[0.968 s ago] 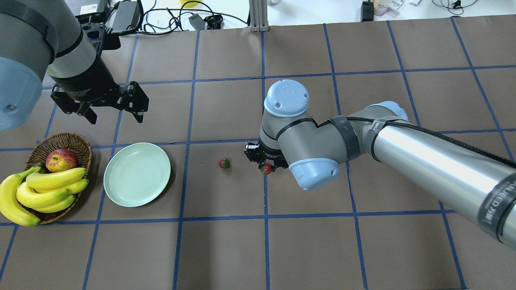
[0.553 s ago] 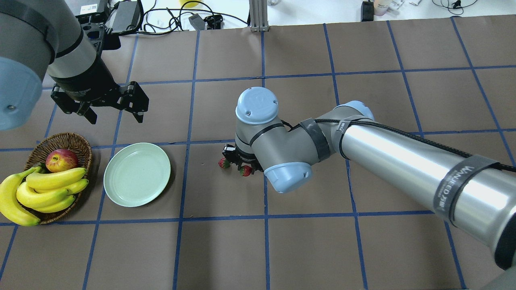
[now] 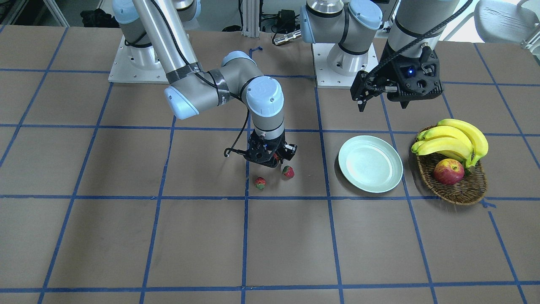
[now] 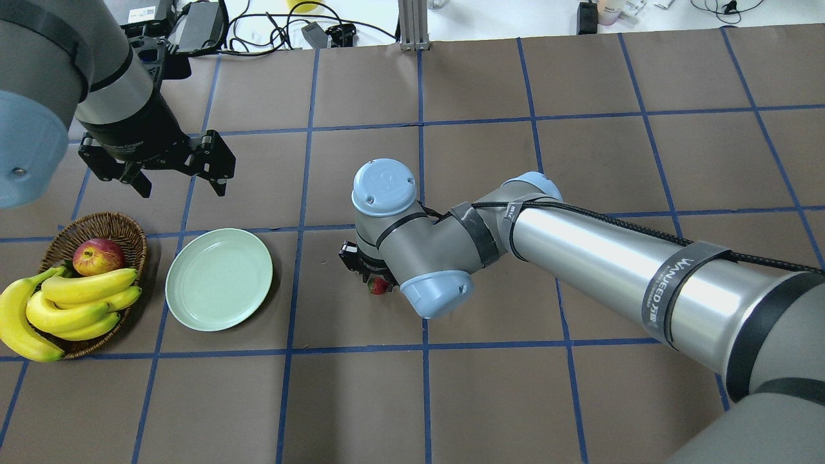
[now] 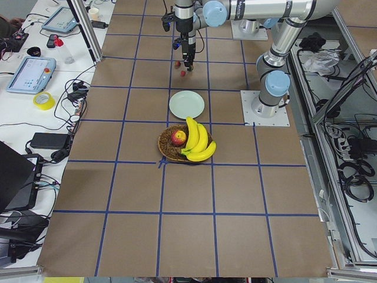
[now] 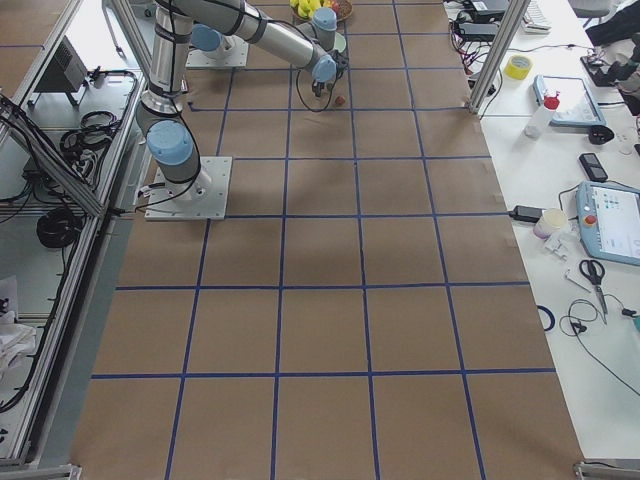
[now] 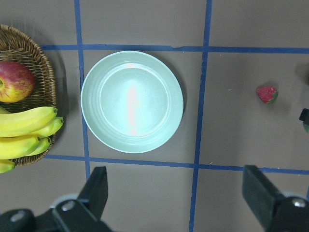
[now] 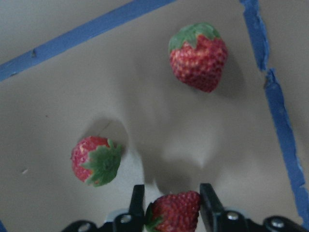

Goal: Collect all strawberries into plate
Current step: 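Carry the strawberry and release it beside the other two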

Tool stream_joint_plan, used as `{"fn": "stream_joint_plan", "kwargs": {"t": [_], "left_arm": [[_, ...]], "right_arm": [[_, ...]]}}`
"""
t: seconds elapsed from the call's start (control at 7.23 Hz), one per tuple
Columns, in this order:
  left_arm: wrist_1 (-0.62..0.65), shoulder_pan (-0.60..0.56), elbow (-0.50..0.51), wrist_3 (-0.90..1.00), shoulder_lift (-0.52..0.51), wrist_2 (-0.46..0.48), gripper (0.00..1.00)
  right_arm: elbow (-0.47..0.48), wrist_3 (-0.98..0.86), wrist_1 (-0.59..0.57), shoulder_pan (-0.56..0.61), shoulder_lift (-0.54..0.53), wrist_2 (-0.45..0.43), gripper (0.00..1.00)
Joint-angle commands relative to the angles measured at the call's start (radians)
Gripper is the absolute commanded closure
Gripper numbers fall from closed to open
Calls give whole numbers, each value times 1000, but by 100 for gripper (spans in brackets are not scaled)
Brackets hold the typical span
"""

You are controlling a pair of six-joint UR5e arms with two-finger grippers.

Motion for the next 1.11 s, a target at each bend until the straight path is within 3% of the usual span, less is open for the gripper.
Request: {"fn": "stream_joint_plan", "kwargs": {"t": [0.0, 0.28, 0.41, 0.69, 0.83, 0.97], "left_arm": [[2, 0, 0, -9, -2, 8, 0], [2, -2, -1, -12, -2, -1, 0], [2, -2, -7, -11, 0, 1, 0], [4, -5, -15, -14, 0, -1, 0], [2, -6, -18, -37, -2, -4, 0], [1, -12, -44, -195, -5, -5, 0]], "right_arm": [[-11, 1, -1, 0, -8, -1, 0], [-16, -19, 19, -10, -66, -10, 0], [-14, -60, 43, -24, -150, -13, 0], [-39, -147, 193, -99, -276, -11, 0], [-118, -205, 358, -119, -315, -16, 0], [-249, -258, 554, -127, -321, -28, 0]]}}
